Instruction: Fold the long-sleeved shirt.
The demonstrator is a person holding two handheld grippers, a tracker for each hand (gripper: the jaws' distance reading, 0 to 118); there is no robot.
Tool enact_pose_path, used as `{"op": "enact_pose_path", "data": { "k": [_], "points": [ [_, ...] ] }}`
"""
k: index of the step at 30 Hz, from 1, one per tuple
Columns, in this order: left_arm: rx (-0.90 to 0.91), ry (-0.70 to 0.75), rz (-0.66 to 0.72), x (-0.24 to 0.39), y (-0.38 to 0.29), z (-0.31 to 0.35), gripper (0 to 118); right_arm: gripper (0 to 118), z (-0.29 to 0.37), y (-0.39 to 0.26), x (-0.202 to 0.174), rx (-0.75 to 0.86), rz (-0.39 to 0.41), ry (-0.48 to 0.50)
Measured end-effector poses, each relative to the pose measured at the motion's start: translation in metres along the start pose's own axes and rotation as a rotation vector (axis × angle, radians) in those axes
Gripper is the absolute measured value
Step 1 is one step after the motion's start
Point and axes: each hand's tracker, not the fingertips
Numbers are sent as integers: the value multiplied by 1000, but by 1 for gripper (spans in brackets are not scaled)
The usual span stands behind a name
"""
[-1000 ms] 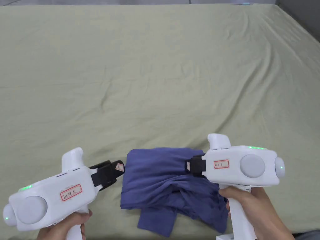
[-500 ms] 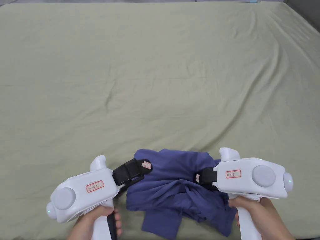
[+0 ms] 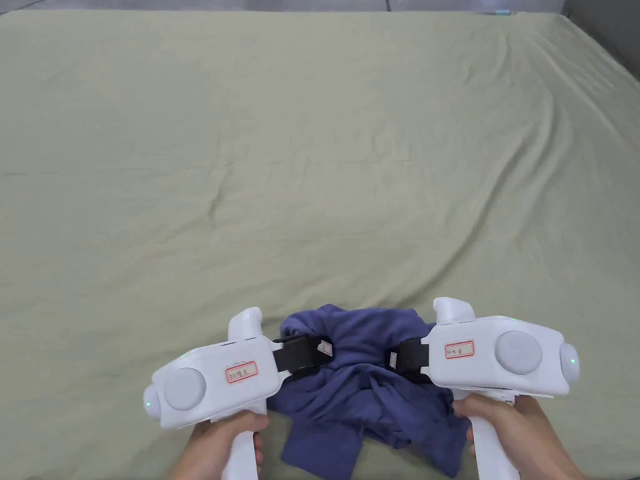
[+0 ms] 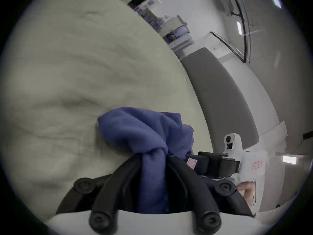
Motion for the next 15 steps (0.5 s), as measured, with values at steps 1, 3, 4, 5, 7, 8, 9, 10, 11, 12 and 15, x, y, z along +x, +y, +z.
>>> {"op": "enact_pose_path", "data": {
  "k": [1, 3, 4, 5, 7, 8, 9, 10, 11, 12, 15],
  "points": [
    [9, -16, 18, -3, 4, 5, 11, 3, 1, 1, -3, 0, 10, -11],
    [52, -42, -9, -5, 11, 23, 11, 3, 5, 3, -14, 19, 48, -19],
    [53, -32, -7, -7, 15, 30, 11, 3, 8, 4, -23, 33, 60, -5],
    [59, -35, -3, -11, 20, 36, 11, 3, 11, 7, -32, 53, 75, 3],
    [118, -39, 2, -21, 32, 56, 11, 3, 14, 13, -58, 106, 142, 5],
    [116, -38, 8, -28, 38, 65, 11, 3, 13, 16, -72, 131, 179, -6],
    [135, -31, 10, -36, 46, 77, 11, 3, 12, 20, -87, 158, 218, -19],
    [151, -26, 8, -45, 54, 93, 11, 3, 8, 24, -105, 185, 269, -37],
    [162, -15, -2, -54, 61, 107, 11, 3, 4, 26, -119, 204, 309, -45],
    [188, 22, -17, -66, 69, 126, 11, 3, -2, 29, -136, 217, 351, -46],
    [207, 75, -42, -102, 92, 187, 11, 3, -23, 36, -184, 207, 434, 8]
  ]
}}
